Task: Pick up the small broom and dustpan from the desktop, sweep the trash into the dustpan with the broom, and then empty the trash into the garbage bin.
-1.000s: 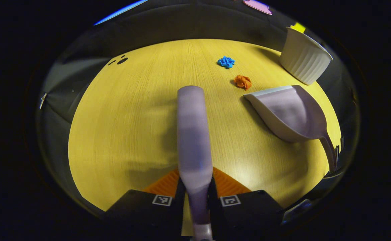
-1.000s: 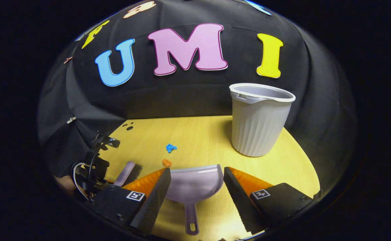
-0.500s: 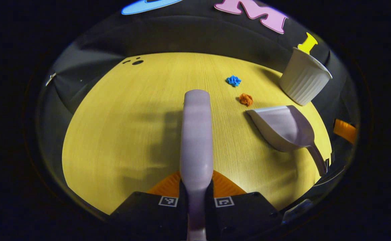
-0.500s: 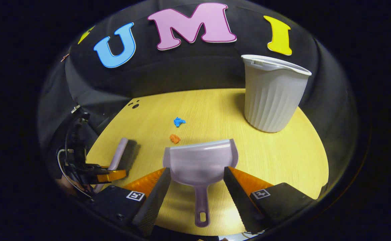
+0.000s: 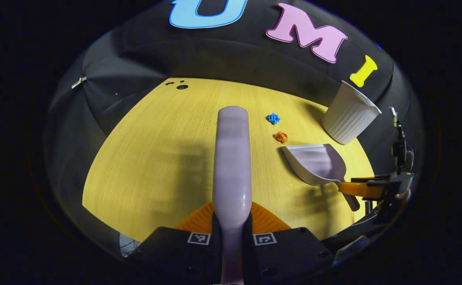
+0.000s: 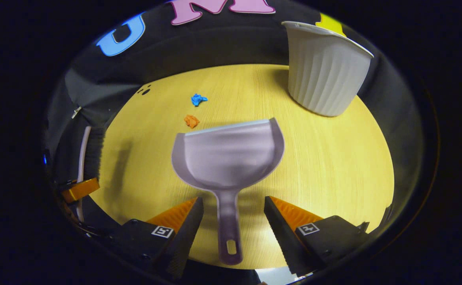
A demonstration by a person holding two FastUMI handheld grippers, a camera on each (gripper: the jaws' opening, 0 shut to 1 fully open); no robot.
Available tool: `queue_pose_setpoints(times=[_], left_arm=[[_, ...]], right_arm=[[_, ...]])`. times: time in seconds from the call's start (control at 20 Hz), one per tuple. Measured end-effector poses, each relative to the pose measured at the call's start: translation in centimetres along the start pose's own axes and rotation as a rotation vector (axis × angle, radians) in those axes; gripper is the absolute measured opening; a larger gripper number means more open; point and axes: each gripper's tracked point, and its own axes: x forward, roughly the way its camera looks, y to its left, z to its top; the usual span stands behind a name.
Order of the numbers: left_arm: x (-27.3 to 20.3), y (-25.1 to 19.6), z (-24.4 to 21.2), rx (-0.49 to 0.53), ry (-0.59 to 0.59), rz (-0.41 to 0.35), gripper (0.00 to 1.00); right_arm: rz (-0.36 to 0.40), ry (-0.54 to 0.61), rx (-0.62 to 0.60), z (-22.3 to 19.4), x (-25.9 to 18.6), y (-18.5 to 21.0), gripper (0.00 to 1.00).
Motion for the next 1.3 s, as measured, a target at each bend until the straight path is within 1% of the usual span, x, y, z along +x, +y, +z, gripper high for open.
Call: queue_pose_setpoints(times=[0.15,0.25,0.3,0.35,0.4,0.45,0.55,0.6,0.65,0.75,0.8,0.85,0.9,0.95,1.1,1.15,1.2,1.3], left_arm=[[-0.6,-0.4,0.3,-0.047,0.011,0.004,0.25],[0.1,-0.1,0.6,-0.044,0.023,0.022,0.24],[0.2,-0.1,0.7,-0.035,0.033,0.031,0.25],[0.3,-0.1,1.0,-0.026,0.042,0.036,0.25],[0.4,-0.1,1.4,-0.015,0.047,0.042,0.25],[0.4,-0.2,2.0,-0.006,0.043,0.043,0.25],[0.9,-0.7,2.7,0.006,0.048,0.039,0.25],[1.4,-1.0,2.9,0.016,0.055,0.036,0.25],[1.9,-1.2,3.2,0.030,0.063,0.033,0.25],[3.2,-1.6,4.0,0.062,0.079,0.025,0.25],[4.1,-1.9,4.4,0.075,0.092,0.009,0.25],[4.7,-2.5,4.7,0.091,0.112,-0.019,0.25],[5.5,-2.6,5.1,0.119,0.130,-0.039,0.25],[6.4,-2.4,5.7,0.156,0.141,-0.042,0.25],[9.6,-1.8,8.4,0.259,0.156,-0.027,0.25],[10.7,-1.9,9.2,0.281,0.166,-0.030,0.24],[11.9,-2.2,10.2,0.301,0.173,-0.037,0.27],[14.8,-2.8,12.0,0.359,0.178,-0.050,0.25]], right_arm=[[-0.029,0.037,-0.023,-0.5,2.4,-0.1,0.95],[-0.046,0.075,-0.034,-1.0,4.1,-0.1,0.94],[-0.048,0.116,-0.011,-1.6,4.6,0.1,0.89],[-0.057,0.132,0.010,-1.6,5.0,0.1,0.85],[-0.066,0.104,0.013,-0.8,5.2,0.1,0.72],[-0.070,0.113,-0.003,-0.9,5.4,-0.2,0.67],[-0.097,0.098,-0.037,-0.5,5.6,-0.5,0.63],[-0.092,0.100,-0.041,-0.6,5.6,-0.6,0.49],[-0.083,0.099,-0.050,-0.6,5.9,-0.5,0.41],[-0.040,0.120,-0.058,-0.7,5.6,-0.3,0.40],[-0.013,0.133,-0.060,-0.8,5.6,-0.3,0.44],[0.008,0.140,-0.040,-0.6,5.5,-0.3,0.39],[0.025,0.147,-0.028,-0.6,5.5,-0.2,0.38],[0.038,0.153,-0.024,-0.6,5.4,-0.1,0.37],[0.032,0.156,-0.061,-0.5,5.3,-0.7,0.36],[0.030,0.144,-0.084,-0.3,5.3,-1.0,0.31],[0.024,0.132,-0.113,-0.1,5.1,-1.4,0.36],[0.008,0.099,-0.169,0.7,4.4,-2.6,0.36]])
